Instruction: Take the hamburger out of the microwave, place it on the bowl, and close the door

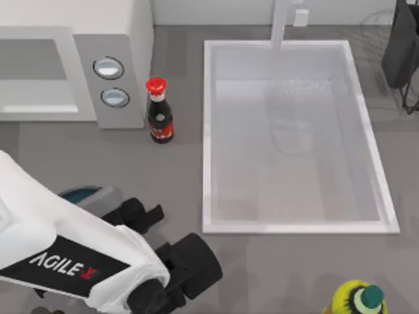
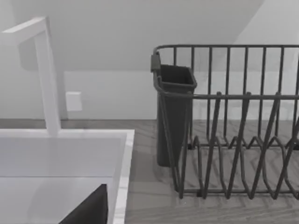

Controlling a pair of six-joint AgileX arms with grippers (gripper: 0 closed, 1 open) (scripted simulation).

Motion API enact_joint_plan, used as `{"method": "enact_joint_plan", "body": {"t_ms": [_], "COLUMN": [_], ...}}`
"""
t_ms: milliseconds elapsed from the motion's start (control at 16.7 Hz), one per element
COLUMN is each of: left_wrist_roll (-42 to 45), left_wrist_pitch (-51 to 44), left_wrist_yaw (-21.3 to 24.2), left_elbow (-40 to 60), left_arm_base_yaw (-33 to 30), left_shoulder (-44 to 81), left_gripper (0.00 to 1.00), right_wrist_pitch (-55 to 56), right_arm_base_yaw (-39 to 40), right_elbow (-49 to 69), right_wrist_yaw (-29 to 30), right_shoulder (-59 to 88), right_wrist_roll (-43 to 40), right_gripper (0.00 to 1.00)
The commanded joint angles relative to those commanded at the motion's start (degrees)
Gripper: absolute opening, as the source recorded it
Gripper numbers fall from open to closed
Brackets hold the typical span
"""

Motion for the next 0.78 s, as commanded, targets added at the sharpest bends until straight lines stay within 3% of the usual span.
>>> {"method": "enact_joint_plan", "body": {"t_ms": [420,780], "left_wrist_roll": [1.66,13.81], "left_wrist_pitch": [1.73,19.82], "left_wrist_yaw": [-0.84,-3.2], "left_elbow": [1.31,2.41], "left_arm_base_yaw": [0.8,4.34], "left_shoulder": [-0.49,0.04], "left_gripper": [0.0,0.0], "right_wrist_pitch": [0.0,0.0], "right_arm_base_yaw": [0.0,0.0], "right_elbow": [0.0,0.0], "right_wrist_yaw": [0.0,0.0], "right_shoulder": [0.0,0.0], "right_wrist_roll": [0.0,0.0], "right_gripper": [1.0,1.0]}}
